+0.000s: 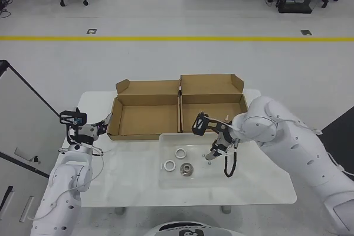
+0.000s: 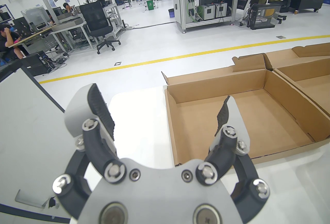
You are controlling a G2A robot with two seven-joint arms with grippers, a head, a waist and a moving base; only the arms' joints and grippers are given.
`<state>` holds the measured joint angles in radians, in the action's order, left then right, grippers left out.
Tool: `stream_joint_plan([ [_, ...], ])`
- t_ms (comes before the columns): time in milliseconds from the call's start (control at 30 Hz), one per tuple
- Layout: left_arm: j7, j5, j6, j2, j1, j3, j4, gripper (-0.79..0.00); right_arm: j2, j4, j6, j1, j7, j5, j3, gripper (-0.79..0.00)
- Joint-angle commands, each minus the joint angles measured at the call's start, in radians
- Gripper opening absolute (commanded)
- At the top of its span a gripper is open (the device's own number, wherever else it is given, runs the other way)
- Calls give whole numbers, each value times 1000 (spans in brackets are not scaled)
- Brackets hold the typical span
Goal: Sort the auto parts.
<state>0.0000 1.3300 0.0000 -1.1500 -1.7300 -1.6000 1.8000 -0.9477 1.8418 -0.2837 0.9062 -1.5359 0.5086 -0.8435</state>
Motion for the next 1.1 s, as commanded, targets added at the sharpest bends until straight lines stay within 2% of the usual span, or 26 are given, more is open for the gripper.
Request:
stream_joint_plan([
  [0, 0, 0, 0, 0, 0, 0, 0, 0, 0, 0, 0, 0, 0, 0, 0, 0],
  [200, 0, 0, 0, 0, 0, 0, 0, 0, 1, 30, 0, 0, 0, 55, 63, 0],
  [367, 0, 0, 0, 0, 0, 0, 0, 0, 2, 5, 3, -47, 0, 90, 168, 0],
  [567, 0, 0, 0, 0, 0, 0, 0, 0, -5, -51, 18, -111, 0, 61, 266, 0],
  [600, 0, 0, 0, 0, 0, 0, 0, 0, -6, -60, 21, -120, 0, 54, 279, -15],
  [667, 0, 0, 0, 0, 0, 0, 0, 0, -9, -75, 26, -136, 0, 44, 303, -95],
  [700, 0, 0, 0, 0, 0, 0, 0, 0, -10, -83, 28, -142, 0, 39, 314, -188],
  [733, 0, 0, 0, 0, 0, 0, 0, 0, -12, -91, 30, -148, 0, 35, 324, -209],
  [800, 0, 0, 0, 0, 0, 0, 0, 0, -15, -108, 36, -159, 0, 29, 343, -308],
  [967, 0, 0, 0, 0, 0, 0, 0, 0, -28, -150, 44, -171, 0, 19, 382, -391],
  [1067, 0, 0, 0, 0, 0, 0, 0, 0, -39, -178, 42, -173, 1, 22, 403, -397],
])
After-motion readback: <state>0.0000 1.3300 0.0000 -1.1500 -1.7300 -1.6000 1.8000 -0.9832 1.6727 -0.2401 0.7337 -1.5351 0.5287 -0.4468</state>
